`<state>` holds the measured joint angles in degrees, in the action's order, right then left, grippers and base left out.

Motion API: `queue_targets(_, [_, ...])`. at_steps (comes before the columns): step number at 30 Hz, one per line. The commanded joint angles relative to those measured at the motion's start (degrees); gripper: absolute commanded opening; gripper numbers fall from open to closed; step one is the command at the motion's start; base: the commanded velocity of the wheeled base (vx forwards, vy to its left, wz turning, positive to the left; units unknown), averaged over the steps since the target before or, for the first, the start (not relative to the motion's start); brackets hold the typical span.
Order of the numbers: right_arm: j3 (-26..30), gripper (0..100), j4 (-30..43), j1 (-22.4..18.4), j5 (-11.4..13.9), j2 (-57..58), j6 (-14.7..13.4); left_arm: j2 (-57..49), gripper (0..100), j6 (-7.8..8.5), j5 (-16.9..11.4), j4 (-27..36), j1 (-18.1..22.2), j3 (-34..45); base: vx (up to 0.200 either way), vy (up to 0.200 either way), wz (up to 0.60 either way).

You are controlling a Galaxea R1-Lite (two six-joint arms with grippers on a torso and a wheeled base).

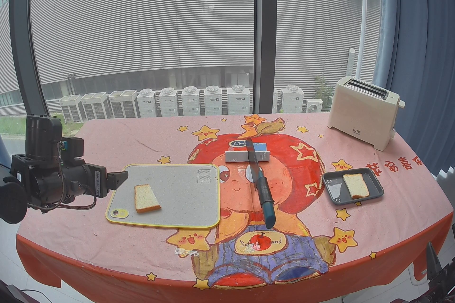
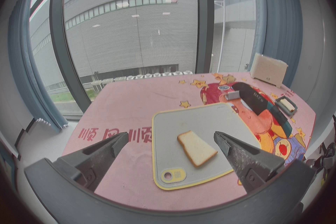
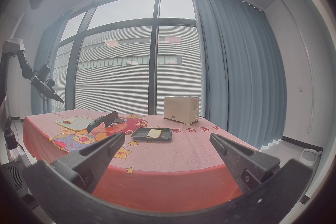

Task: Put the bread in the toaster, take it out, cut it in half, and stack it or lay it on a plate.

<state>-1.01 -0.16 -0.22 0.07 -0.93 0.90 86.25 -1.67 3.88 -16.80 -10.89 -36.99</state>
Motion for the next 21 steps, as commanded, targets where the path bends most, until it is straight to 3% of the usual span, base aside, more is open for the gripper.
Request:
queue_targets(1, [1.01,100,-0.02,0.04,0.1,0.93,0.06,1.47,100,-0.09,0.08,3.18,-0.01,-3.62,0.0,0.0,0.0])
queue_targets(5, [1.01,100,-0.02,0.04,0.01,0.93,-0.02,3.22,100,-0.35,0.17,3.62,0.08,-3.79,0.0,0.0,0.0])
queue_targets(10, [1.01,100,-0.02,0.04,0.01,0.93,-0.02,6.83,100,-0.53,3.77,3.18,-0.01,-3.79,0.0,0.0,0.0])
queue_targets(21, [1.01,100,-0.02,0.04,0.1,0.93,-0.02,11.66,100,-0.7,4.21,2.82,-0.19,-3.53,0.0,0.0,0.0])
